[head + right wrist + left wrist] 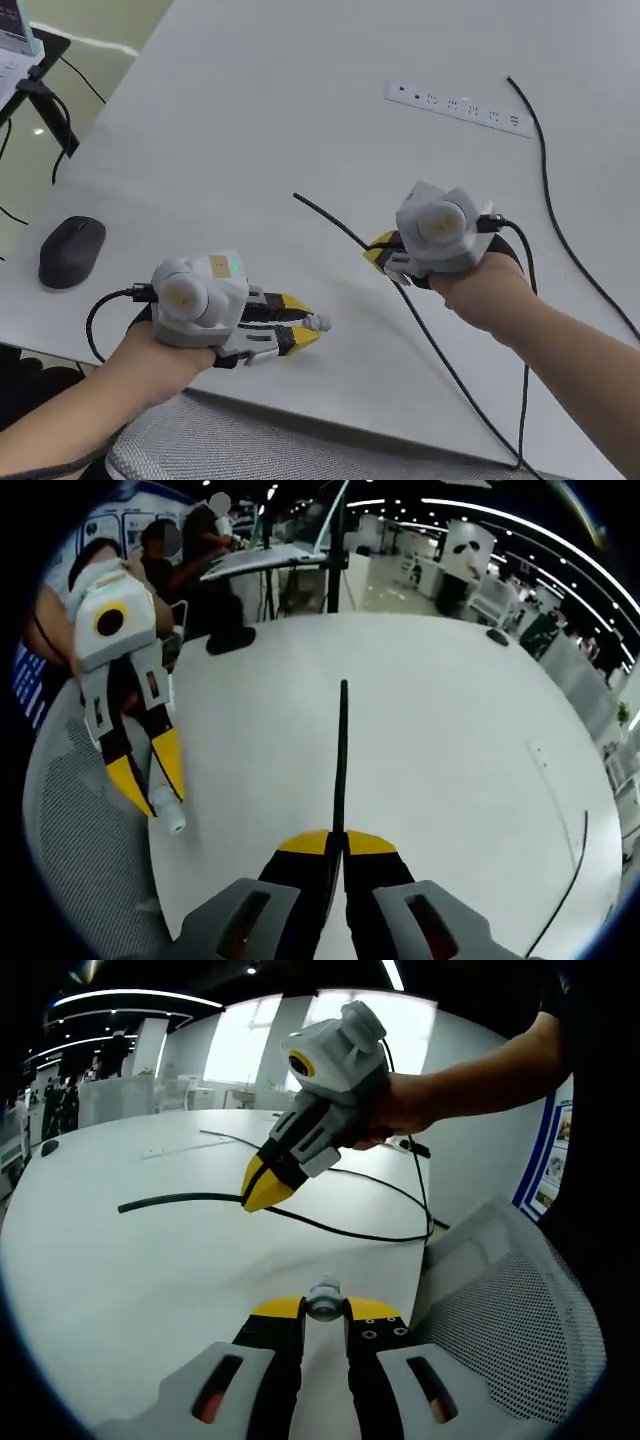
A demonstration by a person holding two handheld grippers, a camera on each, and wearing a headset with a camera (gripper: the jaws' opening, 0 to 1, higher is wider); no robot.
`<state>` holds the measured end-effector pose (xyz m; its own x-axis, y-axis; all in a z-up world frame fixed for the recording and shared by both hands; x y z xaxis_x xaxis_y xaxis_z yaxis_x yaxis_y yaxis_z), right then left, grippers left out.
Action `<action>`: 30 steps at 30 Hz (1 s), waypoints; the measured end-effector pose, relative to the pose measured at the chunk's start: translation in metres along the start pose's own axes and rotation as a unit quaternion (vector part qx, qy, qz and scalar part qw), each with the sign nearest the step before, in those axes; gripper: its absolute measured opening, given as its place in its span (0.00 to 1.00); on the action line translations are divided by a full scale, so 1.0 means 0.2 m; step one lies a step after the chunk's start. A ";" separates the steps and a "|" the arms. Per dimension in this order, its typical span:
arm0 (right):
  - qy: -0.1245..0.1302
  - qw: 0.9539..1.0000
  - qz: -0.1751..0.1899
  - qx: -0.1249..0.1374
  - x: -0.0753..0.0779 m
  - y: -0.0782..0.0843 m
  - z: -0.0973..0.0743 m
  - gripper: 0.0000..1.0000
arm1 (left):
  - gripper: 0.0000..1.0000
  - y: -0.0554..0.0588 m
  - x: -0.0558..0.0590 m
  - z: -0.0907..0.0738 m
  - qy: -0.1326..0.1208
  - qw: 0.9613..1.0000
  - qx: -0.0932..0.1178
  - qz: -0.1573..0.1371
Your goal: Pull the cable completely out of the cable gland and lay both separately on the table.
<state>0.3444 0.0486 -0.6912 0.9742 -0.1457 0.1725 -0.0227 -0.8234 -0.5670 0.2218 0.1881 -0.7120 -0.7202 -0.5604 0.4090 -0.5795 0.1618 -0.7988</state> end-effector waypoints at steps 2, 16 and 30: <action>-0.014 1.000 -0.013 -0.013 -0.01 0.00 0.05 0.00 | 0.15 0.02 -0.01 0.01 0.001 1.000 -0.006 0.003; -0.069 0.995 -0.067 -0.024 -0.13 0.00 0.25 0.00 | 0.16 0.14 -0.11 0.08 0.006 1.000 -0.022 -0.006; -0.078 0.995 -0.057 -0.025 -0.15 0.01 0.28 0.00 | 0.16 0.20 -0.15 0.08 -0.003 0.999 -0.032 -0.021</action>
<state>0.3270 0.0833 -0.7428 0.9939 0.0344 0.1048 0.0834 -0.8563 -0.5098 0.2263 0.1980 -0.7634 -0.6921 -0.5731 0.4387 -0.6329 0.1898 -0.7506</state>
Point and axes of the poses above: the centre of the closed fingertips' face, and the gripper's own axes: z roughly forward along the fingers, x roughly to its right, y roughly out of its underside, the point moved 9 cm from there along -z, roughly backward along the fingers, and after that the axes turned 9 degrees about -z, right-handed, at the moved point
